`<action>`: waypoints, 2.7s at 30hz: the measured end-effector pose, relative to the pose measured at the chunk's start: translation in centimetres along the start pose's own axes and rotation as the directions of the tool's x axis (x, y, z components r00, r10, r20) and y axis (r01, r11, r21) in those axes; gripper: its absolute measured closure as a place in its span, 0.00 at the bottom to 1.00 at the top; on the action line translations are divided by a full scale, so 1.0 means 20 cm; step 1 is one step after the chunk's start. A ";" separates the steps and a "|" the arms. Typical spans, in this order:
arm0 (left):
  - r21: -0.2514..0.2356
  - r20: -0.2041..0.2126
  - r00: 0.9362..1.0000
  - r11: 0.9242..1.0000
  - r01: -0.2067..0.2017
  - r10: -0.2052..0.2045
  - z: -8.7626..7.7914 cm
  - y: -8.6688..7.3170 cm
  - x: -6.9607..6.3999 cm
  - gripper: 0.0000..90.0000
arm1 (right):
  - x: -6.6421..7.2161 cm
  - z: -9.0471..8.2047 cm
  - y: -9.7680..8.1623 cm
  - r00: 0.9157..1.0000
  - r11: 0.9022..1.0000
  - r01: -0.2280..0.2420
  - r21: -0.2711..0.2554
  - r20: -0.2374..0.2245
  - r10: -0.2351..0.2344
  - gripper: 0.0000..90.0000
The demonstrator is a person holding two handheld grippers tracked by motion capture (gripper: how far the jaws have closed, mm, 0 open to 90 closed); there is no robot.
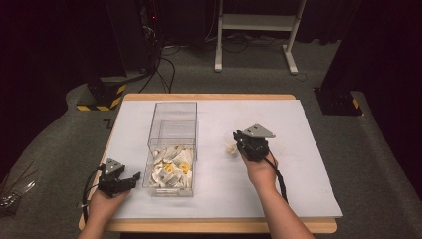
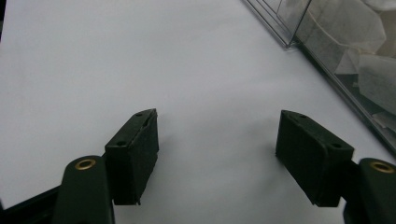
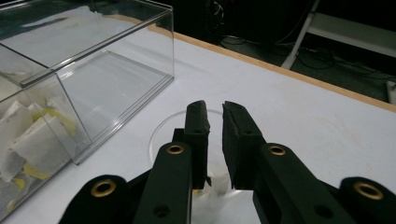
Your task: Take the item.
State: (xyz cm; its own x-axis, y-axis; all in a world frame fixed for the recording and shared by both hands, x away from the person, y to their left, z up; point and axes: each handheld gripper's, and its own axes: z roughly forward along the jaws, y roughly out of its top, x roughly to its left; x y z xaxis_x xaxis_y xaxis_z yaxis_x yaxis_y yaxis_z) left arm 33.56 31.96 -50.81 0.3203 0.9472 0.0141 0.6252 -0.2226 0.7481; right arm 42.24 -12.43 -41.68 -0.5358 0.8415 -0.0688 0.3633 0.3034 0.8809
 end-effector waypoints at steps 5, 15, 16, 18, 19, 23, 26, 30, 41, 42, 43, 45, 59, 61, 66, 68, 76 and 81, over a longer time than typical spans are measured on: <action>0.000 -0.001 1.000 1.000 0.000 0.000 0.00 0.00 0.00 0.33 | 0.00 -0.05 -0.02 1.000 1.000 -0.010 -0.009 -0.009 0.009 0.82; -0.006 -0.004 1.000 1.000 0.002 -0.002 0.00 0.00 -0.01 0.34 | -0.01 -0.15 -0.09 1.000 1.000 -0.018 0.001 -0.024 0.018 0.60; -0.007 -0.005 1.000 1.000 0.001 -0.001 0.00 0.00 -0.01 0.34 | -0.01 -0.15 -0.10 0.999 1.000 -0.022 0.003 -0.023 0.022 0.59; -0.007 -0.005 1.000 1.000 -0.001 0.001 0.00 0.00 -0.01 0.34 | -0.01 -0.16 -0.12 1.000 1.000 -0.018 0.010 -0.022 0.019 0.56; -0.006 -0.006 1.000 1.000 -0.001 0.001 0.00 0.00 -0.01 0.34 | -0.01 -0.17 -0.13 1.000 1.000 -0.017 0.012 -0.022 0.017 0.55; -0.005 -0.002 1.000 1.000 0.003 -0.003 0.00 0.00 -0.01 0.34 | -0.02 -0.18 -0.18 0.999 0.999 -0.027 0.031 -0.016 0.028 0.51; -0.003 0.000 1.000 1.000 0.004 -0.004 0.00 0.00 -0.01 0.34 | -0.04 -0.19 -0.22 0.999 0.998 -0.033 0.047 -0.005 0.034 0.49; -0.003 -0.002 1.000 1.000 0.001 -0.001 0.00 0.00 0.00 0.34 | -0.06 -0.20 -0.29 0.999 0.996 -0.054 0.071 0.010 0.054 0.47; -0.004 0.002 1.000 1.000 0.004 -0.004 0.00 0.00 0.00 0.34 | -0.15 -0.25 -0.50 0.994 0.983 -0.092 0.162 0.067 0.082 0.44; -0.004 0.002 1.000 1.000 0.004 -0.004 0.00 0.00 0.00 0.34 | -0.16 -0.26 -0.51 0.994 0.982 -0.097 0.165 0.071 0.087 0.43; -0.004 0.001 1.000 1.000 0.004 -0.004 0.00 0.00 0.00 0.34 | -0.17 -0.27 -0.53 0.993 0.980 -0.106 0.169 0.078 0.094 0.43; -0.004 0.001 1.000 1.000 0.004 -0.004 0.00 0.00 0.00 0.34 | -0.18 -0.28 -0.55 0.992 0.978 -0.111 0.177 0.086 0.097 0.42; 0.009 -0.032 0.999 0.999 0.035 -0.034 -0.03 0.01 -0.01 0.34 | -0.21 -0.31 -0.66 0.992 0.973 -0.102 0.206 0.090 0.085 0.40; 0.003 -0.036 0.999 1.000 0.025 -0.025 -0.05 0.01 0.00 0.34 | -0.21 -0.31 -0.66 0.993 0.972 -0.101 0.211 0.077 0.086 0.39; -0.036 -0.005 0.999 0.998 0.054 -0.055 -0.12 0.05 0.01 0.36 | -0.22 -0.29 -0.66 0.993 0.964 -0.117 0.240 0.061 0.106 0.37; -0.043 0.002 0.998 0.997 0.057 -0.056 -0.14 0.07 0.01 0.36 | -0.22 -0.29 -0.66 0.993 0.961 -0.116 0.250 0.055 0.106 0.37; -0.069 0.028 0.999 0.997 0.038 -0.036 -0.24 0.14 -0.04 0.36 | -0.21 -0.28 -0.66 0.994 0.960 -0.101 0.260 0.058 0.089 0.36; -0.099 0.050 0.999 0.995 0.011 -0.006 -0.32 0.17 -0.09 0.36 | -0.21 -0.28 -0.66 0.994 0.960 -0.099 0.262 0.064 0.085 0.36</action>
State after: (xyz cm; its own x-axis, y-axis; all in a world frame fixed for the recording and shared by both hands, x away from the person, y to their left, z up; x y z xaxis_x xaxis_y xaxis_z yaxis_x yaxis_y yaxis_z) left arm 30.56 31.06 -44.12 0.3515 0.9359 -0.0232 0.5550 -0.1884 0.8103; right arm 35.42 -22.45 -50.36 -0.4529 0.8913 -0.0234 0.6017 0.3249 0.7297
